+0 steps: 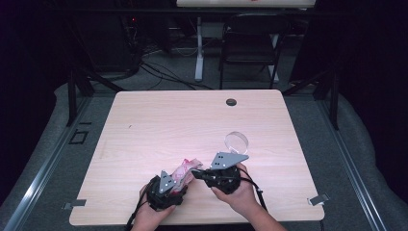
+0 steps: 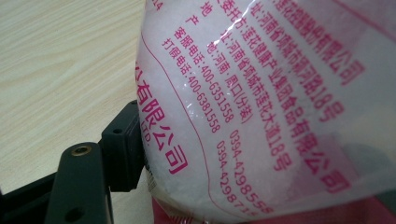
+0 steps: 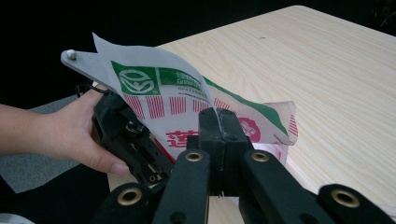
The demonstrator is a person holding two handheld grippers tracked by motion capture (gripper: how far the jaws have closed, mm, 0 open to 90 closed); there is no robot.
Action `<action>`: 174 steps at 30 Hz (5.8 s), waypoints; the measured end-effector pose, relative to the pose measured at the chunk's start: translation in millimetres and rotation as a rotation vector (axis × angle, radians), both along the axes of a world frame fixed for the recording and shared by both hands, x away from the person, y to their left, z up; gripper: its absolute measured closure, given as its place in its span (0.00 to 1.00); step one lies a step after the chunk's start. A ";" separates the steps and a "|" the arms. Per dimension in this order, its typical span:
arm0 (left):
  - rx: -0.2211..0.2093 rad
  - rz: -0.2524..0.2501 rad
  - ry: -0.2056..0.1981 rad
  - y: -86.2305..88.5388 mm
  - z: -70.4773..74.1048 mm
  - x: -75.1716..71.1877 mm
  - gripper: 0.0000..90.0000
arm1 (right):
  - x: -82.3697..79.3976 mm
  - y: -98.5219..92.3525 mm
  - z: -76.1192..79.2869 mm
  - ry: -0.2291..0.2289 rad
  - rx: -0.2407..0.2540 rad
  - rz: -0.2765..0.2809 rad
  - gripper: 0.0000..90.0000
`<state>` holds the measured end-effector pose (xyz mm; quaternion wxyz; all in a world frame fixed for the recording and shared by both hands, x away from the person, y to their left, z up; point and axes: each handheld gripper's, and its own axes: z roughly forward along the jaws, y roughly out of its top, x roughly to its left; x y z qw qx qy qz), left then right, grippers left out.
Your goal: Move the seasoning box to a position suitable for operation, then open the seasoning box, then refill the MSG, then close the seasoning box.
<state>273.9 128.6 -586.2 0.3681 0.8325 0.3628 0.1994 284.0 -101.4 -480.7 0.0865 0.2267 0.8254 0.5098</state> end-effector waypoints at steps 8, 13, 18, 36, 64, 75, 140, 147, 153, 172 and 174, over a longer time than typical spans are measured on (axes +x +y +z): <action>-0.013 0.008 0.002 0.9 -0.1 0.3 0.42 | -0.2 0.4 0.1 -0.006 0.003 -0.003 1.00; -0.016 0.009 -0.001 1.1 0.0 -0.3 0.46 | -0.1 -1.2 -0.2 -0.004 0.004 -0.004 1.00; -0.036 0.014 -0.002 2.6 0.0 0.1 0.51 | 0.1 -3.1 -0.5 -0.003 0.010 -0.010 1.00; -0.020 -0.001 -0.013 2.6 3.2 -1.3 0.58 | -0.8 -10.4 -1.8 0.010 0.015 -0.008 1.00; 0.075 0.016 -0.090 2.8 12.6 -3.5 0.60 | -2.5 -16.1 -3.8 0.008 0.015 -0.009 1.00; 0.107 0.023 -0.127 3.4 16.8 -4.3 0.61 | -3.4 -18.4 -3.8 0.004 0.015 -0.009 0.93; 0.264 -0.058 -0.253 -16.4 45.2 24.8 0.62 | -7.5 -18.5 28.0 -0.423 -0.302 0.138 0.79; 0.275 -0.066 -0.266 -16.8 46.6 26.1 0.62 | -5.7 -21.0 29.5 -0.385 -0.289 0.134 0.94; 0.273 -0.064 -0.268 -18.9 46.8 27.0 0.62 | -3.3 -25.4 28.7 -0.342 -0.254 0.126 1.00; 0.350 -0.072 -0.357 -29.6 58.3 28.3 0.63 | 0.6 -40.5 30.8 -0.253 -0.147 0.042 1.00; 0.360 -0.071 -0.367 -30.7 60.3 28.6 0.63 | 1.6 -42.4 31.0 -0.244 -0.133 0.034 1.00</action>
